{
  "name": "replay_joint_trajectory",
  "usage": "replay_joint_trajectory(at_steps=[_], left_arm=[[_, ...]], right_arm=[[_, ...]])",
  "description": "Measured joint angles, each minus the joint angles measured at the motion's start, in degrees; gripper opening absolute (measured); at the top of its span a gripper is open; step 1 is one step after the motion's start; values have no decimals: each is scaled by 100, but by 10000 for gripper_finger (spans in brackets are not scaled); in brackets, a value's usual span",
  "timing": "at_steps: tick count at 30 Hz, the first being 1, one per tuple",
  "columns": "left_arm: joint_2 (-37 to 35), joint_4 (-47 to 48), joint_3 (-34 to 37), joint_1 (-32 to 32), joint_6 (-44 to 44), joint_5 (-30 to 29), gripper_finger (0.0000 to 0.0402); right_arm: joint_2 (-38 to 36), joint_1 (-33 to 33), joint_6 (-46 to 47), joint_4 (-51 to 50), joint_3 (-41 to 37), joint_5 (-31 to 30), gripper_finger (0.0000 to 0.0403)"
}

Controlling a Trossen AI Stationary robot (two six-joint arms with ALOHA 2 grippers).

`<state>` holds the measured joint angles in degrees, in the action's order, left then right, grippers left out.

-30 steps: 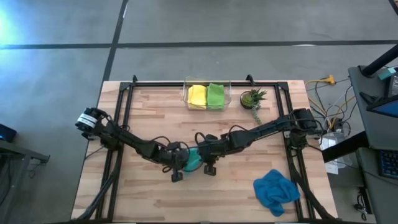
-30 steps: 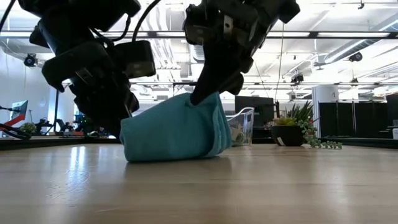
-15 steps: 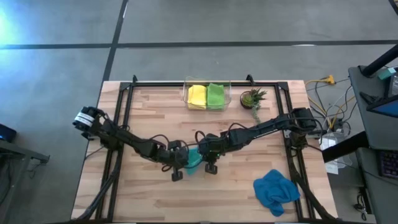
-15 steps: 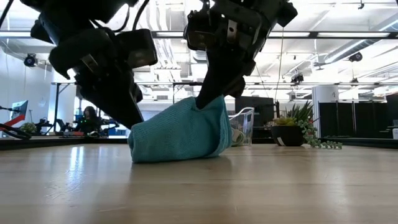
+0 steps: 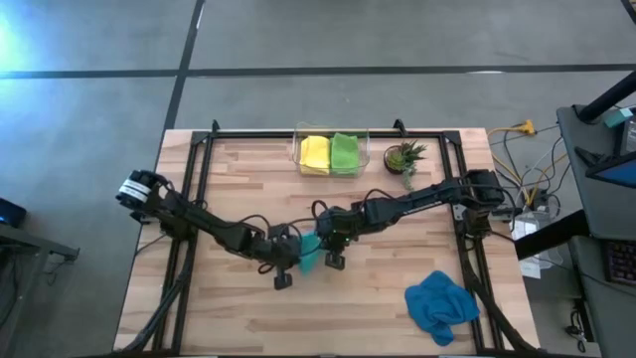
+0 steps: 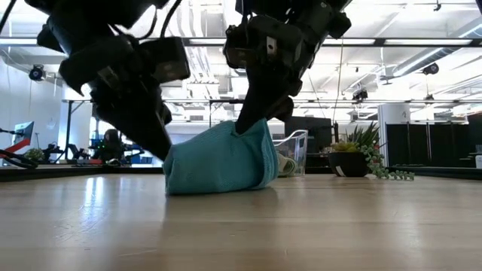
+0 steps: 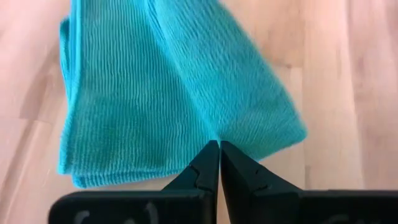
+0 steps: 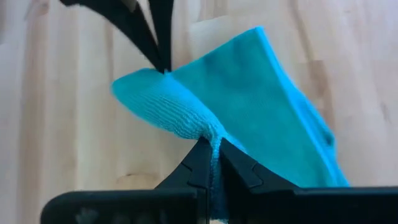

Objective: Fold microfiber towels
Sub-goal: Fold the light blue microfiber towel

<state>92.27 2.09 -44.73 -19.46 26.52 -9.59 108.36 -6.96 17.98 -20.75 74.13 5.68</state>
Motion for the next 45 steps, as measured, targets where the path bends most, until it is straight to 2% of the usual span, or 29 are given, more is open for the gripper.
replay_joint_trajectory(at_steps=[4, 12, 20, 23, 31, 34, 39, 42, 45], left_arm=[[-125, -9, -8, 0, 4, -87, 0], [-158, -236, -19, 0, 13, -206, 0], [-151, -703, -21, 27, 23, -292, 0], [-151, -731, -21, 35, 26, -292, 0], [-147, -726, -13, 35, 24, -140, 0], [-147, -725, -13, 34, 24, -72, 0], [-147, -788, -13, 35, 9, 51, 0], [-26, -921, -13, 39, 7, 503, 0], [275, -1127, -13, 33, 18, 1051, 0]], right_arm=[[0, -111, 2, -3, 0, 359, 13], [101, -707, -17, 58, -114, 392, 13], [302, -1077, 117, 773, -307, 327, 19], [295, -1138, 282, 950, -310, 323, 47], [245, -1612, 898, 896, -332, 200, 162], [191, -2019, 1206, 909, -354, -374, 184], [186, -2576, 1826, 900, -361, -1805, 195], [186, -2779, 1853, 897, -365, -2869, 193], [224, -2877, 1333, 924, -372, -3691, 192]])
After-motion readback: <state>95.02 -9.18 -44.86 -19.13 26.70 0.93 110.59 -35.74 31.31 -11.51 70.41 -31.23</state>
